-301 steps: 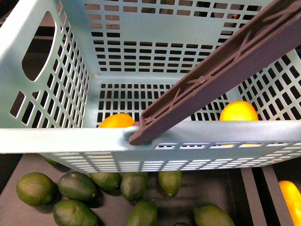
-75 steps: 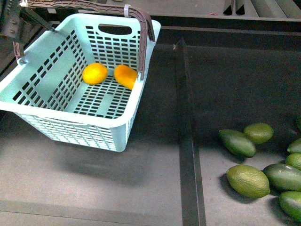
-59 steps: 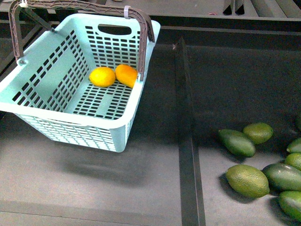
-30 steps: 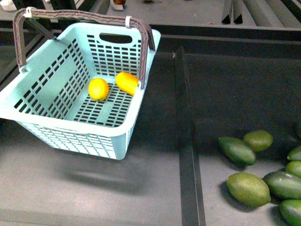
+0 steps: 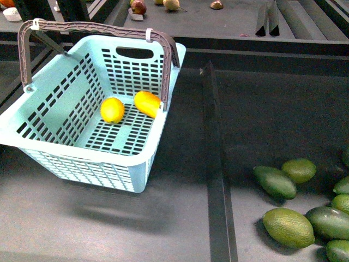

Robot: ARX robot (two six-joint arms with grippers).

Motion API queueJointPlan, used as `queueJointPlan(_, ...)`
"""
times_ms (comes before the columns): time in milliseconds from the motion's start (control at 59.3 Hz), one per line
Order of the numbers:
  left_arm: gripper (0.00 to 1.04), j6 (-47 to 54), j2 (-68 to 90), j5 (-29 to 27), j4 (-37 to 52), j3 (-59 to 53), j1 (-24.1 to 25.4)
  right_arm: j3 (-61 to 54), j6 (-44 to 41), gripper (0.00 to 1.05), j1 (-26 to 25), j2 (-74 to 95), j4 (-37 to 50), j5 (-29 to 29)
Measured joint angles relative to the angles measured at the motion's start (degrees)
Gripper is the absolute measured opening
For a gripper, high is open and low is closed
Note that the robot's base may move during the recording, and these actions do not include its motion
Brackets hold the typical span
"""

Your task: Pick lemon and mango into basket

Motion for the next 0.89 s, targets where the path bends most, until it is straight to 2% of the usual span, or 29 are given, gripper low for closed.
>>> queueJointPlan(489,0.03,0.0,-21.75,0.02,-19.67,-0.83,0.0,0.0,0.0,0.96,0.0,0.0,0.0,0.0)
queueJointPlan(894,0.03,0.02,-31.98,0.02,-29.66,-0.83,0.0,0.0,0.0,0.96,0.0,0.0,0.0,0.0)
